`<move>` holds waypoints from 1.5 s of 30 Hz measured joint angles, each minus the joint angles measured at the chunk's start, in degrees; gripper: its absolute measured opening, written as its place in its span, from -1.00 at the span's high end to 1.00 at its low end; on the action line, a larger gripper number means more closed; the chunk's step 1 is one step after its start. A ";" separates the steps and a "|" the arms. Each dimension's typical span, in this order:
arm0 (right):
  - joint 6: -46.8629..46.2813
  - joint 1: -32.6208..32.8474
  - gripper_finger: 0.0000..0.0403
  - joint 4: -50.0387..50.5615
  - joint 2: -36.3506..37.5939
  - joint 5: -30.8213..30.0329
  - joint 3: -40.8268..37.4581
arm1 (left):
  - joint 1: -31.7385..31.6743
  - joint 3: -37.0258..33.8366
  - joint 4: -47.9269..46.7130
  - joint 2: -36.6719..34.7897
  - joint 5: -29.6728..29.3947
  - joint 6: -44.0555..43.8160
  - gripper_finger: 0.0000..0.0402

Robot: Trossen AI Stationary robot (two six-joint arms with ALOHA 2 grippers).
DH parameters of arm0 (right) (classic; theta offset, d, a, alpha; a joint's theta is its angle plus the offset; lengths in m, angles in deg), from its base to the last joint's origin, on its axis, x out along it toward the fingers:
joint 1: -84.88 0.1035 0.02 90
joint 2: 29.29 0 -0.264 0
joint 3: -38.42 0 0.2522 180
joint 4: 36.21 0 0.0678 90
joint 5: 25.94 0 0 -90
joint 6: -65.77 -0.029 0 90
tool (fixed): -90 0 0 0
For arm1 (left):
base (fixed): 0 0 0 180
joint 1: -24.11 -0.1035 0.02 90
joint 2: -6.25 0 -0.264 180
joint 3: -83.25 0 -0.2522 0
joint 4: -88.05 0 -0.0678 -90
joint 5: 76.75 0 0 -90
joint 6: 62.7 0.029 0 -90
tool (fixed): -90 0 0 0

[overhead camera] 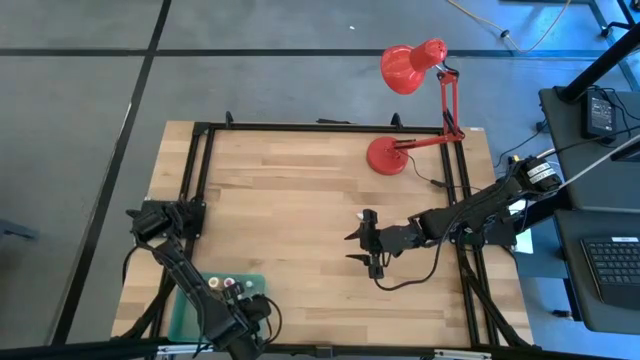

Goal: Pick & Place food coloring
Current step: Put the black food coloring into the blue bin, then put the brown food coloring into the blue bin

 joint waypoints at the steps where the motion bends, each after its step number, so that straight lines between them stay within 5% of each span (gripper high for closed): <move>1: 0.00 0.00 -0.13 0.00 0.00 0.00 0.00 | 0.01 0.00 0.00 0.00 0.00 0.00 0.49; 16: 0.01 0.00 -0.13 0.01 0.00 0.00 0.00 | -0.61 0.11 -0.36 -0.02 4.09 2.64 0.07; 36: -2.84 0.02 -0.13 0.00 0.00 0.04 0.00 | -1.71 0.11 -0.22 -2.72 8.43 3.95 -0.20; 45: -2.65 0.00 -0.13 0.04 0.00 0.04 0.00 | -1.57 0.11 -3.68 -13.55 -5.77 9.40 -0.29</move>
